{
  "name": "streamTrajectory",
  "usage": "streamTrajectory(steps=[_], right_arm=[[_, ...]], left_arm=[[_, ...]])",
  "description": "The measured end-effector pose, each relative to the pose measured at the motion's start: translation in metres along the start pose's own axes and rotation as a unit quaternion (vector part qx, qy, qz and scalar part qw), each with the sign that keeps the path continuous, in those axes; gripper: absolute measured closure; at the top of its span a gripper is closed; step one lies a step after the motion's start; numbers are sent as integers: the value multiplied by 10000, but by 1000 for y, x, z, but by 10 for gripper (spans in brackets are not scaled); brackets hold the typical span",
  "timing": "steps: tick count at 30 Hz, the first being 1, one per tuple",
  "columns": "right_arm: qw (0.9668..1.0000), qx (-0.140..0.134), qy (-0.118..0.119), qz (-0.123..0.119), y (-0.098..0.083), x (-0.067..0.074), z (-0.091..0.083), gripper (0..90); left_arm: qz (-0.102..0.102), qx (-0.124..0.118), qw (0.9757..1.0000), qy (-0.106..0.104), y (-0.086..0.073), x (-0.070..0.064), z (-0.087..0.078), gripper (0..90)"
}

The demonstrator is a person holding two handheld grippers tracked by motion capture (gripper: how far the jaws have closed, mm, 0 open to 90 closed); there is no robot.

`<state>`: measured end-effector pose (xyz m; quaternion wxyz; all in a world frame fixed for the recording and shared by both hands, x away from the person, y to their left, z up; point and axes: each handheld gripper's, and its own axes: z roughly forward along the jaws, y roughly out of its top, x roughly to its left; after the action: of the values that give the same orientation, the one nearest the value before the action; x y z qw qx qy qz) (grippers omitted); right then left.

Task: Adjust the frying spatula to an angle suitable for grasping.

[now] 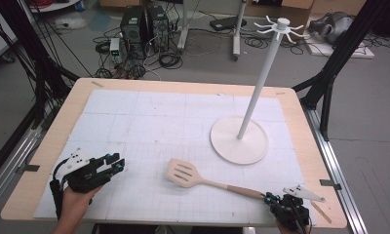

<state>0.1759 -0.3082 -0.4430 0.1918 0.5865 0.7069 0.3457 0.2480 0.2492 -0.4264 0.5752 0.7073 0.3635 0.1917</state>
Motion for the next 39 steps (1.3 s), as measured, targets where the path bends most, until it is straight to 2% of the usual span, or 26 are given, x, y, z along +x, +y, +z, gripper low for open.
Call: streamTrajectory(steps=[15, 24, 31, 39], right_arm=[[9994, 23, 269, -209, 25, 41, 36, 878], [9990, -50, 394, -187, 44, 57, 61, 873], [9983, -125, 475, -317, 58, 72, 80, 867], [9971, -225, 570, -461, 74, 84, 97, 866]], left_arm=[[-15, 16, 10000, -54, -1, -1, -1, 666], [-47, 50, 10000, -63, -2, 1, -4, 671], [-120, 14, 9999, 16, -3, 5, -9, 674], [-206, -76, 9997, 142, -1, 12, -17, 674]])
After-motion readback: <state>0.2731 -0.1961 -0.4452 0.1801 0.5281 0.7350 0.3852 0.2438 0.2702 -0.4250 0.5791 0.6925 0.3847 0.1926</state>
